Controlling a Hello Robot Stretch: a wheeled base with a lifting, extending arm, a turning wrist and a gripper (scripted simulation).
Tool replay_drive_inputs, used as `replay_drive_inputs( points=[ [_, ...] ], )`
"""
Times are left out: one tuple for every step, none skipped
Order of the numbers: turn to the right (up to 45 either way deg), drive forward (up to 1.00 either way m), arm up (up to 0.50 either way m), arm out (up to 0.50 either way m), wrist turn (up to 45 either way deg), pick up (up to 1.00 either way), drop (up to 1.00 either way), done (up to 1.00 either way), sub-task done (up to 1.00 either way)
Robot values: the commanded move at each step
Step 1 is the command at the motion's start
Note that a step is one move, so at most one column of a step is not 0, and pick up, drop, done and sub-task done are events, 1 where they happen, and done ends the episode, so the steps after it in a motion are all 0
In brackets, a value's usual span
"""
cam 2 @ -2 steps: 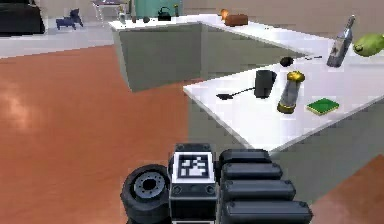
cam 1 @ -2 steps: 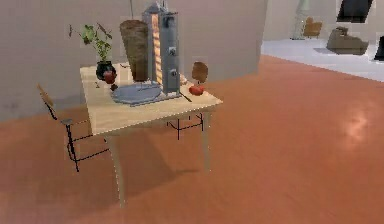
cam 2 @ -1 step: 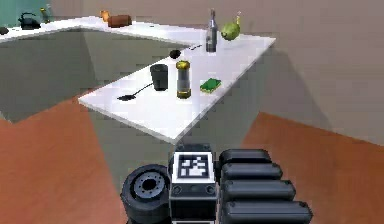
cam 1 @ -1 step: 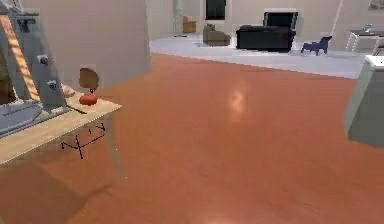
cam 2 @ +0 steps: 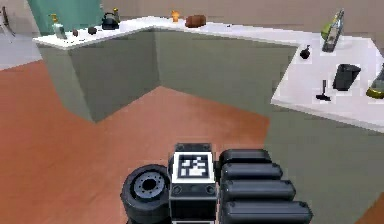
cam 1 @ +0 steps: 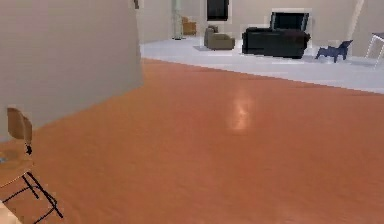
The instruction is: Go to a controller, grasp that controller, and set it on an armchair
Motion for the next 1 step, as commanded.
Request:
replay_drive_inputs(
  points=[
    [3.0,0.0,0.0,0.0,0.0,0.0,0.0,0.0,0.0]
  ],
)
